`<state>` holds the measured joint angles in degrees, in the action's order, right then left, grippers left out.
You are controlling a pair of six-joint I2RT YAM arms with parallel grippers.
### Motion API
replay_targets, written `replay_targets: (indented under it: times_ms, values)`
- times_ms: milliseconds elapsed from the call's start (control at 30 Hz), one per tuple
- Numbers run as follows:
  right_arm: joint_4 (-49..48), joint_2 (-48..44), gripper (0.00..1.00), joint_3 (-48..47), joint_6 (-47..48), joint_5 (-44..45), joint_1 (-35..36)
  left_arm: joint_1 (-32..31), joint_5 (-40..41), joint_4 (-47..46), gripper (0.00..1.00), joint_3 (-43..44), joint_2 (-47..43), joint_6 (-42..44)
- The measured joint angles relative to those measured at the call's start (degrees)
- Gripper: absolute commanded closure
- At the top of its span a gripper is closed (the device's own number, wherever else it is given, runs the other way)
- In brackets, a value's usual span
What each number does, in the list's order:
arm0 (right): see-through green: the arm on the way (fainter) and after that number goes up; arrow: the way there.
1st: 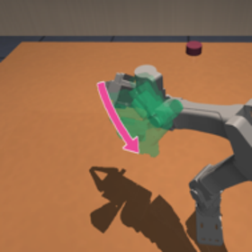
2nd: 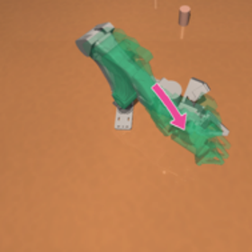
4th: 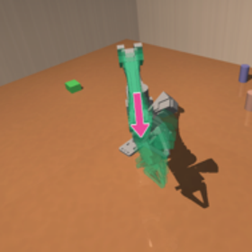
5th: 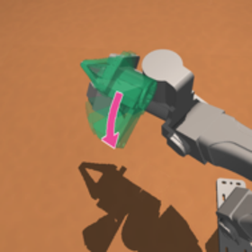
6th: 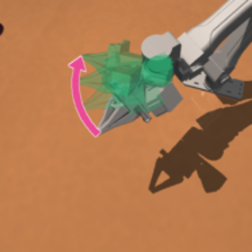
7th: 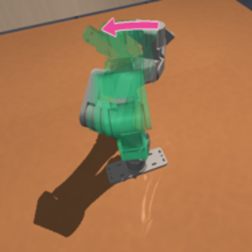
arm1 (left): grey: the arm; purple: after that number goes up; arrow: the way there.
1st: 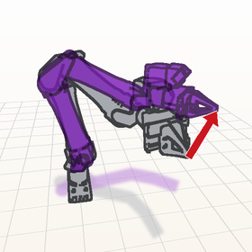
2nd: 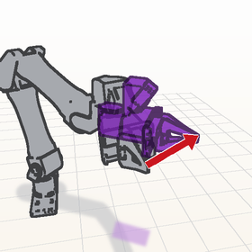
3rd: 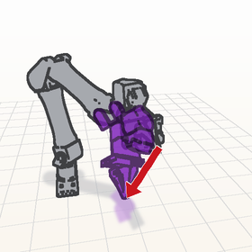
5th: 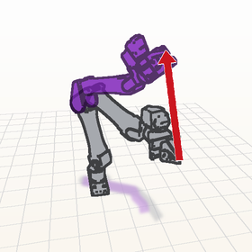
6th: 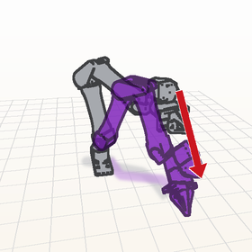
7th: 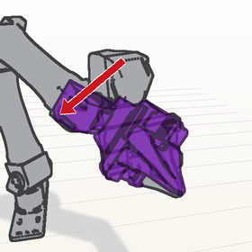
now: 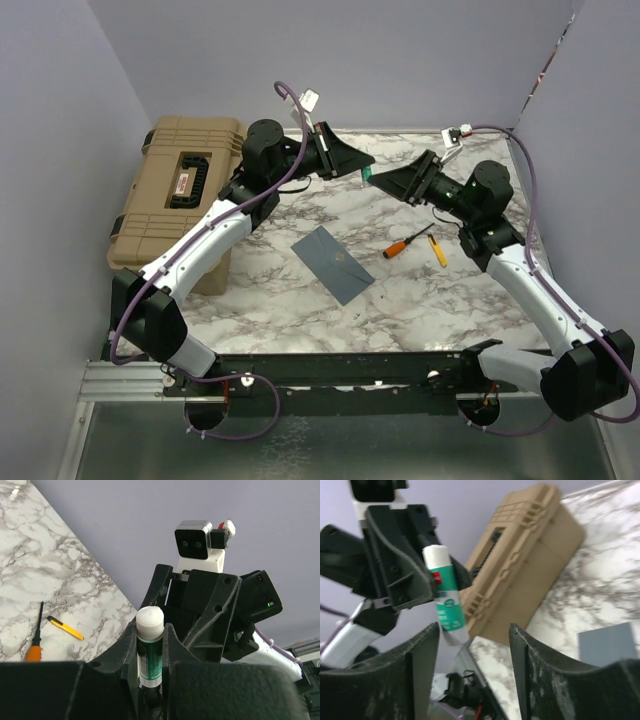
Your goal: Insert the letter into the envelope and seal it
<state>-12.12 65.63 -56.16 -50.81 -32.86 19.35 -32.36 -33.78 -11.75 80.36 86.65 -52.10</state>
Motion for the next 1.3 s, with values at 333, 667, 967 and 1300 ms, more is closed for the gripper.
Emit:
replay_targets:
  times_ms: [333,667,967,1300]
  values:
    - [-24.7,3.4,0.7,5.0,-12.3,-13.9,0.0,0.0,-3.6,-5.4,1.0,-1.1,-0.1,-3.2]
    - [-28.1,5.6,0.99,3.9,-10.6,-16.4,-0.3,0.0,-3.7,-7.6,1.0,-1.3,-0.3,-5.0]
    - [-1.6,6.3,0.99,-6.1,18.9,-1.6,2.9,0.5,8.7,-3.2,1.0,-2.3,0.2,-6.0]
    - [14.3,10.9,0.99,-7.5,42.0,29.6,13.0,0.9,15.6,8.1,1.0,-1.3,8.7,-11.4]
